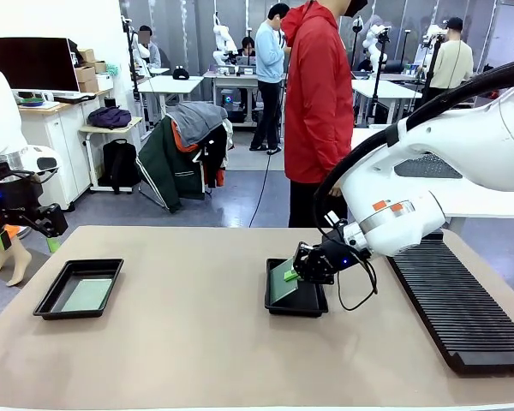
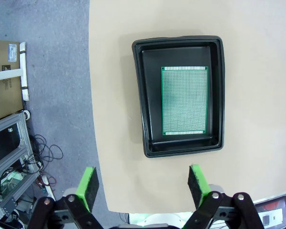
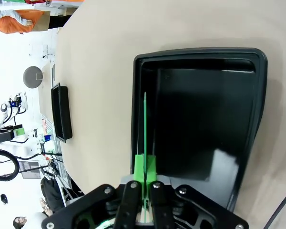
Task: Inspect and transfer BCBs to ESD trays.
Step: Pick up the Blank PCB from the PCB Rack and place it in the right ESD tray.
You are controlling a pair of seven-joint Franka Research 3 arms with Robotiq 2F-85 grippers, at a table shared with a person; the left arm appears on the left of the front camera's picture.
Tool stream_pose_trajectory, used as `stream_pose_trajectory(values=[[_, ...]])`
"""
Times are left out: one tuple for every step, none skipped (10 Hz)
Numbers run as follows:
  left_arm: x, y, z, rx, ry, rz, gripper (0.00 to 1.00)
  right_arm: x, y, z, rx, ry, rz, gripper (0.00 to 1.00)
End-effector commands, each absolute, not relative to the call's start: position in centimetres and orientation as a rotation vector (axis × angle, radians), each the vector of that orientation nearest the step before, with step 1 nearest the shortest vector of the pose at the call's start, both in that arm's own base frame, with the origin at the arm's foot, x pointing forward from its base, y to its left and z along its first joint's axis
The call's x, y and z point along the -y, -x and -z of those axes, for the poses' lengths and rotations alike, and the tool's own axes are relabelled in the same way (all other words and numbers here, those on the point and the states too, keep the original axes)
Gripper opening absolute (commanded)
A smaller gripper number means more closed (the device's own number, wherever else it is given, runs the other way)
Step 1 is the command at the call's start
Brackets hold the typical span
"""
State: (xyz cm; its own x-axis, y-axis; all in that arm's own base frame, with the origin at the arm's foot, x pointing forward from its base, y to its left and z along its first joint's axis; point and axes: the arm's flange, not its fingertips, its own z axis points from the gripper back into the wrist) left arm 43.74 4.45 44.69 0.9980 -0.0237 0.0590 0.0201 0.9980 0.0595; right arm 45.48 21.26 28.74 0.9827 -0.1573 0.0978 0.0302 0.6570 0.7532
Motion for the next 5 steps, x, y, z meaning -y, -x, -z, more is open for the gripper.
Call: stream_pose_trajectory(values=[[-4.54, -43.78, -44.52, 0.064, -0.059, 0.019, 1.0, -21.38, -45.87, -27.46, 0.177, -0.861, 0.105, 0.02], [-4.54, -43.78, -44.52, 0.064, -0.059, 0.019, 1.0, -21.33, -45.89, -27.32, 0.177, -0.861, 0.108, 0.02], [-4.54, -43.78, -44.52, 0.064, -0.059, 0.019, 1.0, -21.23, -45.91, -27.05, 0.168, -0.86, 0.117, 0.02], [-4.54, -43.78, -44.52, 0.064, -0.059, 0.019, 1.0, -21.25, -45.98, -26.98, 0.163, -0.863, 0.118, 0.02], [-4.54, -43.78, -44.52, 0.064, -0.059, 0.019, 1.0, -21.23, -45.95, -26.9, 0.196, -0.891, 0.111, 0.02]])
